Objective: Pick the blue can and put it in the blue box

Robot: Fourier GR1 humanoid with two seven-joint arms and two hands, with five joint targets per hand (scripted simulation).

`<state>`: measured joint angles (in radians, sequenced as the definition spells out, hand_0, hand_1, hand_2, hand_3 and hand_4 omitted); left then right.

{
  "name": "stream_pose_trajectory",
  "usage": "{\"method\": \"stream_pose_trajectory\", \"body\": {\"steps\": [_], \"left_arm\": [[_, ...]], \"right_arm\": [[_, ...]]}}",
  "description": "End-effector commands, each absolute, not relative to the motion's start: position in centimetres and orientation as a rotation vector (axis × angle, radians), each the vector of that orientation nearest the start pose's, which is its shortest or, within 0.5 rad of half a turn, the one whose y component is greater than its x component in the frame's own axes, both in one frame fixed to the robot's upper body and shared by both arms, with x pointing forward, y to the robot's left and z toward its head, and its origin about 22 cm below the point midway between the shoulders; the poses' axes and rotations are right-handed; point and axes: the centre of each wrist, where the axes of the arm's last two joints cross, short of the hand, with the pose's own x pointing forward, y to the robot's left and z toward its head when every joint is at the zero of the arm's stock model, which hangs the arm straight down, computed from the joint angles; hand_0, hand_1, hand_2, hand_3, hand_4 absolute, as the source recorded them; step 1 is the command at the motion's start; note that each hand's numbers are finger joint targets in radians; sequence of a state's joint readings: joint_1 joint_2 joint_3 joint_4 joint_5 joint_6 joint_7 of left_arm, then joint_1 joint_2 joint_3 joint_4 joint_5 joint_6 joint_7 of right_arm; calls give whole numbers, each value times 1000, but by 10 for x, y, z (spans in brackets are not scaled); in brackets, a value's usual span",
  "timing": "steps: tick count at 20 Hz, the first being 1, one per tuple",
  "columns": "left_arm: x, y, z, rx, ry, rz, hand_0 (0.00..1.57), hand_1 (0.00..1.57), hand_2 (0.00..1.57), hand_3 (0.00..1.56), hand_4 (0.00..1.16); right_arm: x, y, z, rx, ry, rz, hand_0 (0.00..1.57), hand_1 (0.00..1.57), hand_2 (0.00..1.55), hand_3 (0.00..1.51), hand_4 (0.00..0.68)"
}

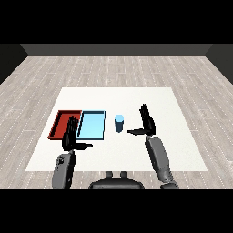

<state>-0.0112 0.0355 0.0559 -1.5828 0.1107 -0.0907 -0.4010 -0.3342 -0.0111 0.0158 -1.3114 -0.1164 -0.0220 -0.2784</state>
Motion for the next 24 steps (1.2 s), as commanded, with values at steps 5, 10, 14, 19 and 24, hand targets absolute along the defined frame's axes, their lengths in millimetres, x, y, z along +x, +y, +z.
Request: {"method": "stream_pose_trajectory", "body": {"steps": [5, 10, 14, 19, 24], "left_arm": [[222, 240, -4, -70, -2020, 91, 0, 0, 0, 0, 0], [249, 255, -14, -108, -2007, 78, 0, 0, 0, 0, 0], [249, 248, 16, -113, -1990, 89, 0, 0, 0, 0, 0], [239, 244, -13, -107, -2011, 79, 0, 0, 0, 0, 0], [250, 262, 6, -107, -2013, 85, 0, 0, 0, 0, 0]], "right_arm": [[311, -190, 1, 176, -1856, 15, 0, 0, 0, 0, 0], [334, -200, -3, 226, -1804, -23, 0, 0, 0, 0, 0], [339, -178, 11, 233, -1787, -76, 0, 0, 0, 0, 0], [342, -180, -8, 228, -1752, -76, 0, 0, 0, 0, 0], [356, -168, -22, 236, -1706, -116, 0, 0, 0, 0, 0]]}}
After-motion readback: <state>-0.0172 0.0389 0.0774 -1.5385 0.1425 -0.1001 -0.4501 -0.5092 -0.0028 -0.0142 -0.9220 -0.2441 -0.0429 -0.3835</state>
